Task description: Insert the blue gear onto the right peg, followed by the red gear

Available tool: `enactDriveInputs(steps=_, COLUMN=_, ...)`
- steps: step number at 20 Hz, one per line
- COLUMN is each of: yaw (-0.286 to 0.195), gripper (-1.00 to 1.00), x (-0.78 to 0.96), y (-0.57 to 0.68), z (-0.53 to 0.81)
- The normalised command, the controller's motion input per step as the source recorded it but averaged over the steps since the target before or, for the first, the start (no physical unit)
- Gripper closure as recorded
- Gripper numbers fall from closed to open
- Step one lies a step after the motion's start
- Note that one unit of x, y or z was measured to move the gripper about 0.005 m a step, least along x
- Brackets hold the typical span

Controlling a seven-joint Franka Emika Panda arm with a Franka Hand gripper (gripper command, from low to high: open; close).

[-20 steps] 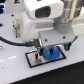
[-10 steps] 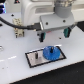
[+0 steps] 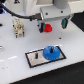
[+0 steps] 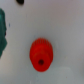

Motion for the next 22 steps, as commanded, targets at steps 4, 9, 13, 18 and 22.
enactDriveInputs(steps=4, yaw=0.0, gripper=-1.0, x=-0.6, y=0.19, z=-0.07)
enactDriveInputs(steps=9, yaw=0.0, gripper=-1.0, x=-0.48, y=0.15, z=-0.2)
enactDriveInputs(steps=13, yaw=0.0, gripper=-1.0, x=-0.24, y=0.02, z=-0.35)
enactDriveInputs(steps=18, yaw=0.0, gripper=-1.0, x=-0.21, y=0.0, z=-0.36)
enactDriveInputs(steps=22, yaw=0.0, gripper=-1.0, x=-0.21, y=0.01, z=-0.35)
